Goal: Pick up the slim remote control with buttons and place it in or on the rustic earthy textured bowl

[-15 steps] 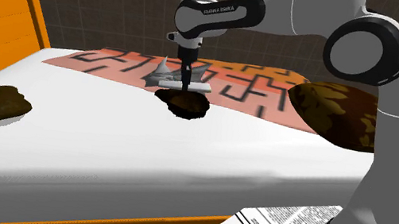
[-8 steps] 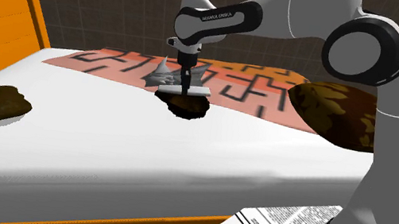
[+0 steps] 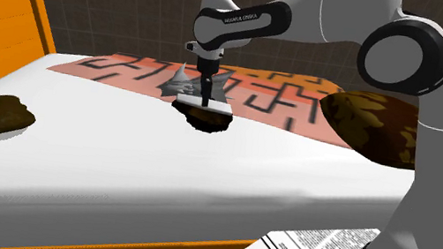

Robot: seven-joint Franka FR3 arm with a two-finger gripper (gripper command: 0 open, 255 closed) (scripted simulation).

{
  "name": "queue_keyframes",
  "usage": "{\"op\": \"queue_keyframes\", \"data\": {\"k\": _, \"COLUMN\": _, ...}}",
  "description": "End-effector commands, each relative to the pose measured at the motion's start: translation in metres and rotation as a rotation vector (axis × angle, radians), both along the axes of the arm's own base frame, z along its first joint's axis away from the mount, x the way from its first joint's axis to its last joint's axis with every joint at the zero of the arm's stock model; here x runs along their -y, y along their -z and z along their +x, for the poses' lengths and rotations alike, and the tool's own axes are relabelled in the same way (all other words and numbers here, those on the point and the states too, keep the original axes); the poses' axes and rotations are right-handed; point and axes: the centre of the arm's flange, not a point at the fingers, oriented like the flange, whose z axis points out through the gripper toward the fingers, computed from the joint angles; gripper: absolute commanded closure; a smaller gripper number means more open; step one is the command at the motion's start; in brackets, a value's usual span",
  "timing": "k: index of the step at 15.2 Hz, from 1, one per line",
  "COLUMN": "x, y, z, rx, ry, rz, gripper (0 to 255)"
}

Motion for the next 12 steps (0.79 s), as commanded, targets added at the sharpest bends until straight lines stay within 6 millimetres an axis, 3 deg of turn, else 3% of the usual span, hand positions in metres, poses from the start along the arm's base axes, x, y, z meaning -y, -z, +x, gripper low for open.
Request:
{"op": "queue_keyframes", "data": {"k": 1, "x": 0.000, "y": 0.000, "z": 0.000, "rx": 0.000, "ry": 0.000, "rz": 0.000, "gripper": 0}}
{"op": "queue_keyframes", "data": {"k": 5, "x": 0.000, "y": -0.050, "z": 0.000, "rx": 0.000, "ry": 0.000, "rz": 0.000, "gripper": 0}}
{"op": "queue_keyframes", "data": {"k": 12, "x": 0.000, "y": -0.050, "z": 0.000, "rx": 0.000, "ry": 0.000, "rz": 0.000, "gripper": 0}}
